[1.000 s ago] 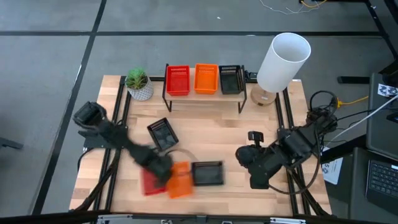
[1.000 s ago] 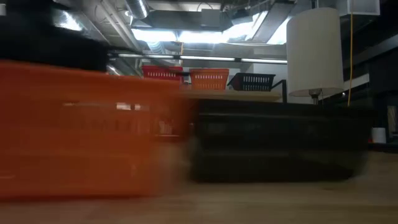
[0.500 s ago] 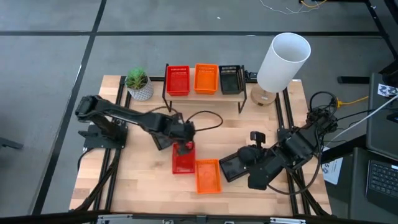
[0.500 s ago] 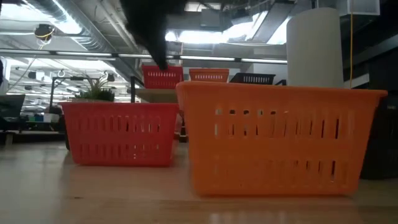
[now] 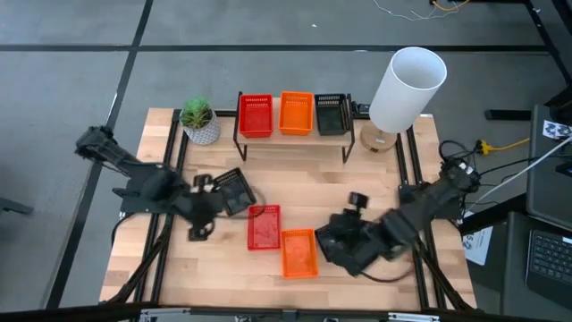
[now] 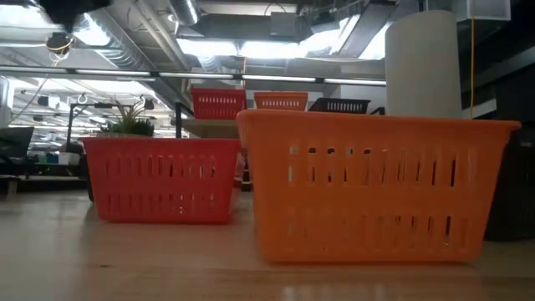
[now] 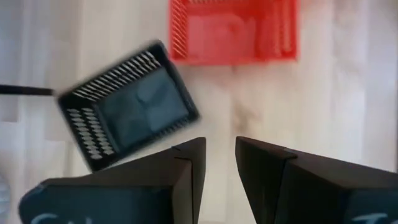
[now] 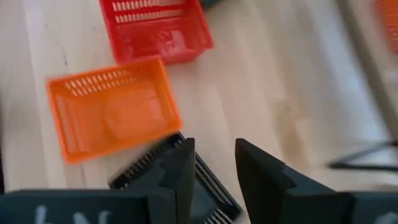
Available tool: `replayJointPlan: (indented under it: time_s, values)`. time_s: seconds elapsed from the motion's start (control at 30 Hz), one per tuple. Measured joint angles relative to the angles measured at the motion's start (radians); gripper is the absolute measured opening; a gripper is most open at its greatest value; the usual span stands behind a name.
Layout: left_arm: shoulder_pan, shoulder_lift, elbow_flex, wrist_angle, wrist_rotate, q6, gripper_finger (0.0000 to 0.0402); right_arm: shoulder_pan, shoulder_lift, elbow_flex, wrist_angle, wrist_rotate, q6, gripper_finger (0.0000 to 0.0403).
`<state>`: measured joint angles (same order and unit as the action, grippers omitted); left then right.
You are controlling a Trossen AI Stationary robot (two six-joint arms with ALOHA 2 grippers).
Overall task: Stack baskets on shelf by color
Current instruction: Stack the left black basket on the black basket
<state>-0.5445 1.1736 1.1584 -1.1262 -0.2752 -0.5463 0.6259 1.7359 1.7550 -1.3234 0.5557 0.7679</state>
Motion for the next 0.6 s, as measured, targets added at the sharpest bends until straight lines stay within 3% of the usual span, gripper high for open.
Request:
replayJointPlan:
  time_s: [0.1,0.3,0.47,0.6]
  values:
    - [-0.102,-0.083,-0.089,0.036,-0.048,-0.089,0.008,-0.067,0.0,-0.107,0.25,-0.089,-0.158,0.0114]
    - [-0.288,-0.223,-0.303,0.205,-0.331,-0.159,0.008,-0.207,0.053,-0.257,0.814,-0.323,-0.452,0.0114]
    - [-0.359,-0.315,-0.5,0.395,-0.505,-0.126,0.008,-0.267,0.187,-0.198,0.911,-0.332,-0.572,0.0114]
    - [-0.345,-0.387,-0.619,0.611,-0.567,0.036,0.008,-0.281,0.285,-0.101,0.91,-0.324,-0.644,0.0114]
